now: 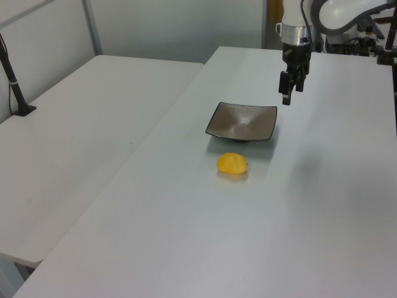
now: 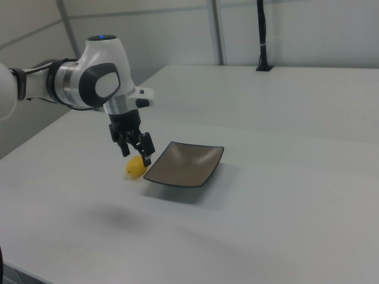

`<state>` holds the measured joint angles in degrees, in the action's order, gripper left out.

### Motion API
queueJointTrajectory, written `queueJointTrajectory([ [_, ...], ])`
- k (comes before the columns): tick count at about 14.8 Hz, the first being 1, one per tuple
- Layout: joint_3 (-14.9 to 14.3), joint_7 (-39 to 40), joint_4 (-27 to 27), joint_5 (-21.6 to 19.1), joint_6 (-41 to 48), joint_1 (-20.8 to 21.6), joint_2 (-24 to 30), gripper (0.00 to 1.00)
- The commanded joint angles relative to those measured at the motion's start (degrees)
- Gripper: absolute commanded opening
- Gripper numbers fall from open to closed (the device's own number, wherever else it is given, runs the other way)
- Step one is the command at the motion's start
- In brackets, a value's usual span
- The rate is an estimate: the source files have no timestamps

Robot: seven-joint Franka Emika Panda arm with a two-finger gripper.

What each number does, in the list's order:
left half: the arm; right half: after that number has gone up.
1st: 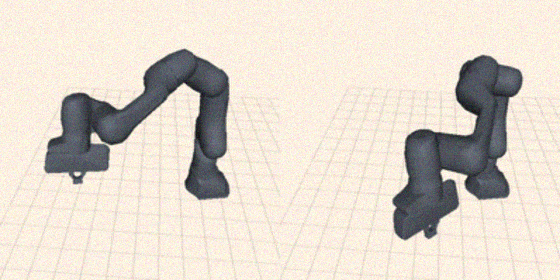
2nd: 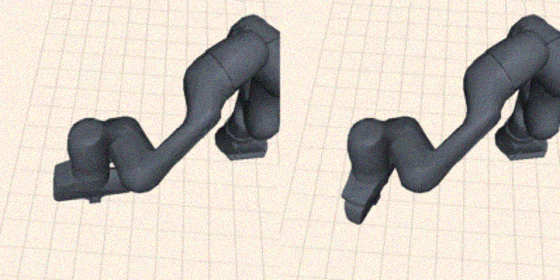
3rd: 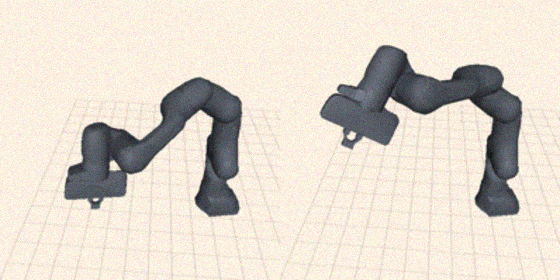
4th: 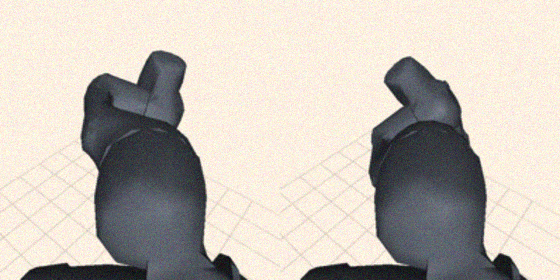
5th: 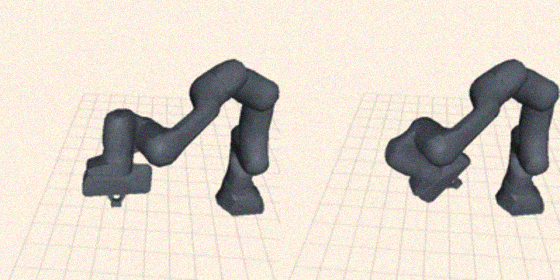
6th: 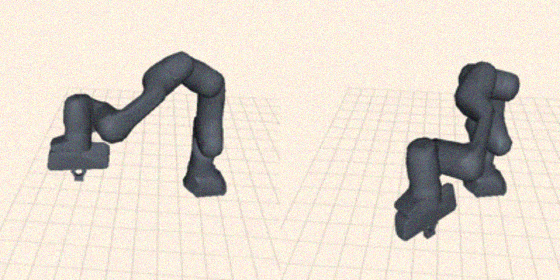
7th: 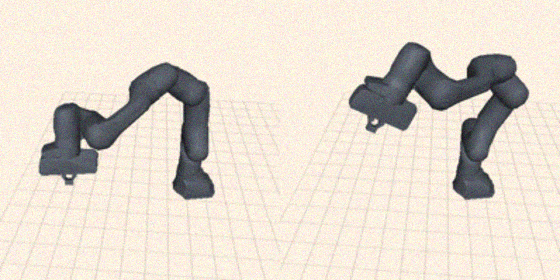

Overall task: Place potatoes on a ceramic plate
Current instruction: 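Move the open gripper over the yellow potato beside the plate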

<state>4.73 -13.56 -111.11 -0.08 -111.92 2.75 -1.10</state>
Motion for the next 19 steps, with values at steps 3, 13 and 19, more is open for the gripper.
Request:
queueJointTrajectory([
  [3,0.0,1.3,1.1,-0.1,0.7,0.6,-0.7,1.0],
  [13,2.9,-10.0,1.4,-0.2,-11.4,0.1,-4.3,1.0],
  [19,5.4,-15.2,12.9,1.9,-18.0,4.7,-17.2,1.0],
])
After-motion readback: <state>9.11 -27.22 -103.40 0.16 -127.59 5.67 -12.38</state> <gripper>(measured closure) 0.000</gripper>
